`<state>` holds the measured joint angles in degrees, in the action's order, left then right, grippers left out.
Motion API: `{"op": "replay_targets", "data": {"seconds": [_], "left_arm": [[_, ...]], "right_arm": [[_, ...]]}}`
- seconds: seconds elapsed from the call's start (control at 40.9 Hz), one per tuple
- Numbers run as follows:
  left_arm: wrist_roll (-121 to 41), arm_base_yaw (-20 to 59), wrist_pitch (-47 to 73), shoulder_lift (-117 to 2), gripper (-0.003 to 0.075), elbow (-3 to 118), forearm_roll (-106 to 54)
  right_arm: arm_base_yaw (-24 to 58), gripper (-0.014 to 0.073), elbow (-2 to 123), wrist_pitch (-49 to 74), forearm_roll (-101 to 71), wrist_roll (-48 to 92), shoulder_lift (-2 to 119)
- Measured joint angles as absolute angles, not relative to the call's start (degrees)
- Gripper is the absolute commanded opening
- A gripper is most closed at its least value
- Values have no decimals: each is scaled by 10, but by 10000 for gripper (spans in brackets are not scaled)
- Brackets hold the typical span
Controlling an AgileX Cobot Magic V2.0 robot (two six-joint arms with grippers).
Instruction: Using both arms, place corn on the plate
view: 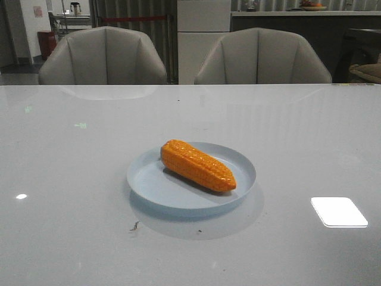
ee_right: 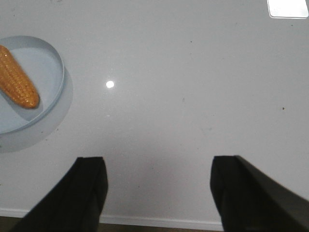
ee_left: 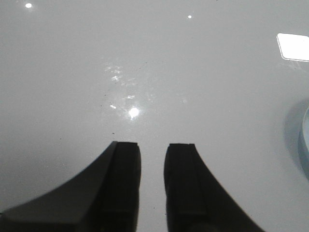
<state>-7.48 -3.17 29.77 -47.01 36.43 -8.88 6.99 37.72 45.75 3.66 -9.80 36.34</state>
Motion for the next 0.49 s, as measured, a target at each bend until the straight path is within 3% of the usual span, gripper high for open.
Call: {"op": "replay_targets", "data": {"seconds": [0.147,0.342,0.488], "left_arm": [[-75,-32,298,-470,219,364,-89],[-75,-32,298,-470,93,364,-89],[-75,-32,298,-470,94,364,-89]], "right_arm": [[70,561,367,454,37,-100,344],[70,561,367,452,37,-100,343],[70,561,367,451,37,-100,343]]}}
